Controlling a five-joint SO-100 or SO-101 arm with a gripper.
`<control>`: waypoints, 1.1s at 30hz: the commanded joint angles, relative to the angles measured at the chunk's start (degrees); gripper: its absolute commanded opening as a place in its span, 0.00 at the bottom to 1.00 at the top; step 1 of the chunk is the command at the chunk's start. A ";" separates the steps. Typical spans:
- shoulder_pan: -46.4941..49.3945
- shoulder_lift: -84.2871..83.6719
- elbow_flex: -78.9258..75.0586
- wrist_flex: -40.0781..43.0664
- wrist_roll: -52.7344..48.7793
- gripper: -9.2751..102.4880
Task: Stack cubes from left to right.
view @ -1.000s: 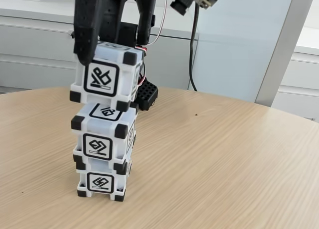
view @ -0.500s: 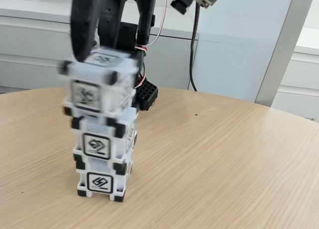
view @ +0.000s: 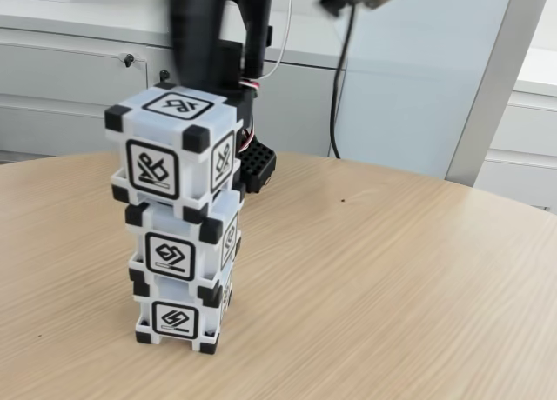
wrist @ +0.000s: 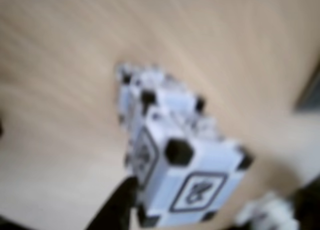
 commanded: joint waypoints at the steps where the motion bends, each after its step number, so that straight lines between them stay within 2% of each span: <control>1: -6.24 6.86 -2.81 0.18 -2.37 0.23; 5: -13.01 20.13 -2.02 0.18 -4.75 0.08; 12: -18.90 43.68 2.46 -0.62 -12.57 0.08; 17: -23.20 51.06 15.03 -1.67 -15.21 0.08; 26: -23.64 52.38 47.55 -24.08 -11.07 0.08; 29: -23.64 52.38 56.51 -28.92 -7.21 0.08; 33: -23.64 52.38 62.75 -31.29 -4.57 0.08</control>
